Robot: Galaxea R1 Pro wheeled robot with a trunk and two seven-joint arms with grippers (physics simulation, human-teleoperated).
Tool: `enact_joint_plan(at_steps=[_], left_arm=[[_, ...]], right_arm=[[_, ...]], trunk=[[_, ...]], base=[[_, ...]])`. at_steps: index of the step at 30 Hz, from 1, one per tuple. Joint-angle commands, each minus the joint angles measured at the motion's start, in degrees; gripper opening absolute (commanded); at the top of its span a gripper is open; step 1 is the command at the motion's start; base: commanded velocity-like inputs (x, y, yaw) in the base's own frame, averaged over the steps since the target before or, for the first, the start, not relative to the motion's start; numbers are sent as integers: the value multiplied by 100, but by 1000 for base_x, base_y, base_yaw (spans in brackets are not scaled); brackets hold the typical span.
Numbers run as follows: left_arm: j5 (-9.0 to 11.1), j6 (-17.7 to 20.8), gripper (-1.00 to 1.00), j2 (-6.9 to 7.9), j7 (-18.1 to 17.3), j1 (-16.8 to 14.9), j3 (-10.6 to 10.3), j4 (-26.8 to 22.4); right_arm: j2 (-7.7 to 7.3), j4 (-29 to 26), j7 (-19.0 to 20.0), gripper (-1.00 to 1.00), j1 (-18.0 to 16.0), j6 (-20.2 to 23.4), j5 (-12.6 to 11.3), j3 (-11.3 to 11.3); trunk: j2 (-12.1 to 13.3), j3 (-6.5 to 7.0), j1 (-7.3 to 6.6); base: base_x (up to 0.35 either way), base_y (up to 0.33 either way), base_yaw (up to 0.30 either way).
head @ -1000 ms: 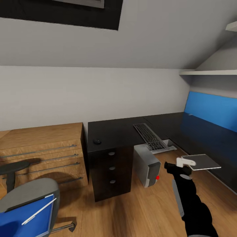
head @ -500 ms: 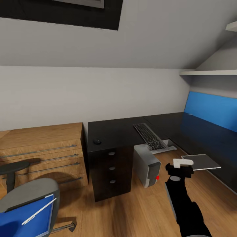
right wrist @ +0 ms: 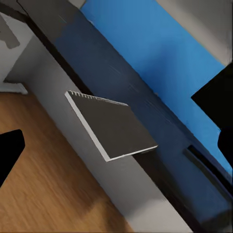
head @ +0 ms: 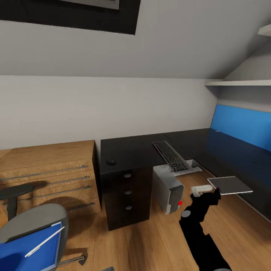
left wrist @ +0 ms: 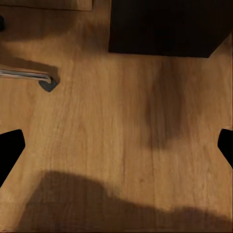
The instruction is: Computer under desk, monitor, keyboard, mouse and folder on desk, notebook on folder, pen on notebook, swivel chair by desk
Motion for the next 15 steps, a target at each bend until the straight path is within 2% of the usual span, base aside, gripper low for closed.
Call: enact_joint_plan(at_steps=[1, 2, 4, 5, 8, 9, 11, 15], left_arm=[[32, 427, 100, -35, 75, -1, 98, -177], [57, 1397, 100, -576, 136, -5, 793, -337], [58, 1518, 100, -747, 134, -9, 1059, -253], [49, 1586, 100, -872, 130, -15, 1279, -130], [41, 1635, 100, -977, 126, -22, 1484, 112], [21, 1643, 100, -1015, 120, -23, 1592, 332], [-5, 1633, 100, -1001, 118, -25, 1638, 428], [-67, 1604, 100, -881, 115, -27, 1694, 553]], right_arm=[[1, 77, -139, 100, -3, 34, 137, 10], [-5, 594, -435, 100, -6, -127, 436, 67], [-4, 744, -466, 100, -8, -165, 504, 76], [-2, 874, -487, 100, -9, -188, 549, 83], [0, 1018, -504, 100, -11, -206, 589, 90], [-4, 1099, -513, 100, -11, -207, 614, 95], [-5, 1131, -514, 100, -11, -203, 631, 100], [-13, 1239, -506, 100, -12, -198, 748, 166]], trunk=[[-3, -5, 0], [-3, -5, 0], [-3, -5, 0], [-3, -5, 0], [-3, -5, 0], [-3, -5, 0], [-3, -5, 0], [-3, -5, 0]], base=[[0, 0, 0], [0, 0, 0], [0, 0, 0], [0, 0, 0], [0, 0, 0], [0, 0, 0], [0, 0, 0], [0, 0, 0]])
